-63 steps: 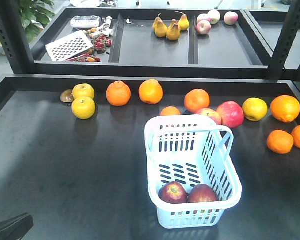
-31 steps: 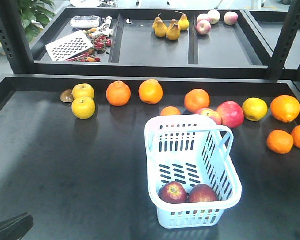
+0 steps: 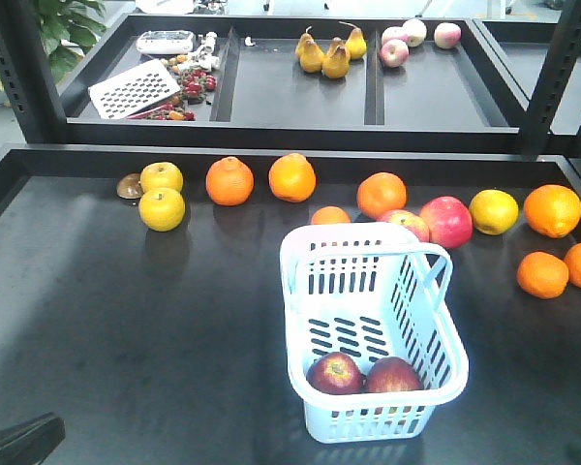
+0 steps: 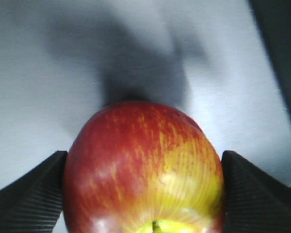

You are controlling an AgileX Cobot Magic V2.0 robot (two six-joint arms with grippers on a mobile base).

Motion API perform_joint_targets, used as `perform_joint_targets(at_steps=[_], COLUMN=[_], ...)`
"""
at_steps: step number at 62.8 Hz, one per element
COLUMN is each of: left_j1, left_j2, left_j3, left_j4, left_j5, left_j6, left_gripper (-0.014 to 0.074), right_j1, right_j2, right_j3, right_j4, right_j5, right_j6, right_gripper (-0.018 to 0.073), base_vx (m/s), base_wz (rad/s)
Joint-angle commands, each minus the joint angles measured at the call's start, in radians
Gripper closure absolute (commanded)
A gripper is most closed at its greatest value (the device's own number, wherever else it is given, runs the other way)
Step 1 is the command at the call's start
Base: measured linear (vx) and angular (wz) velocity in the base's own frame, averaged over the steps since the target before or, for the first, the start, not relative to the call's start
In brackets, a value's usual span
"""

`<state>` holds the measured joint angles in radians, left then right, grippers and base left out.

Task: Pick three apples into basket with both arms

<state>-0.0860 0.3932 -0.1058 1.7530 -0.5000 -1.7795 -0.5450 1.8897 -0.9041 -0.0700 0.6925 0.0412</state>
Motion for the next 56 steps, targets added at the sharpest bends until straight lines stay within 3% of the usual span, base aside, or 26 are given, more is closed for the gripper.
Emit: perform_joint_targets(at_steps=[1, 5, 17, 26, 32, 42, 51, 56], left_j1=[0.0, 0.0, 0.0, 0.0, 0.0, 0.0, 0.0, 0.0], left_j2=[0.008, 0.008, 0.008, 0.008, 0.008, 0.008, 0.008, 0.008], left_j3=[-0.02, -0.02, -0.02, -0.02, -0.02, -0.02, -0.02, -0.02], left_j4=[0.005, 0.005, 0.005, 0.005, 0.005, 0.005, 0.005, 0.005], left_j5=[0.017, 0.017, 0.017, 0.017, 0.017, 0.017, 0.017, 0.017], left_j6=[-0.008, -0.008, -0.008, -0.008, -0.008, -0.008, -0.008, -0.008], left_gripper=[0.0604, 0.0604, 0.0604, 0.0604, 0.0604, 0.0604, 0.0604, 0.0604], right_j1=[-0.001, -0.001, 0.003, 0.074, 0.177, 0.413, 0.646, 0.737], right_j2=[-0.12, -0.184, -0.402, -0.552, -0.621, -0.66, -0.609, -0.563], right_j3=[-0.021, -0.021, -0.02, -0.018, -0.018, -0.018, -0.018, -0.018], right_j4=[0.07, 0.145, 0.416, 0.626, 0.701, 0.75, 0.745, 0.747], right_j5=[0.007, 0.022, 0.138, 0.219, 0.276, 0.23, 0.099, -0.013], right_j6=[-0.1, -0.155, -0.403, -0.576, -0.618, -0.615, -0.585, -0.564], right_gripper=[0.0487, 0.0575, 0.0568, 0.0566, 0.0564, 0.0564, 0.0561, 0.0549], base_vx=[0.0, 0.0, 0.0, 0.0, 0.0, 0.0, 0.0, 0.0], base_wz=[0.0, 0.0, 0.0, 0.0, 0.0, 0.0, 0.0, 0.0])
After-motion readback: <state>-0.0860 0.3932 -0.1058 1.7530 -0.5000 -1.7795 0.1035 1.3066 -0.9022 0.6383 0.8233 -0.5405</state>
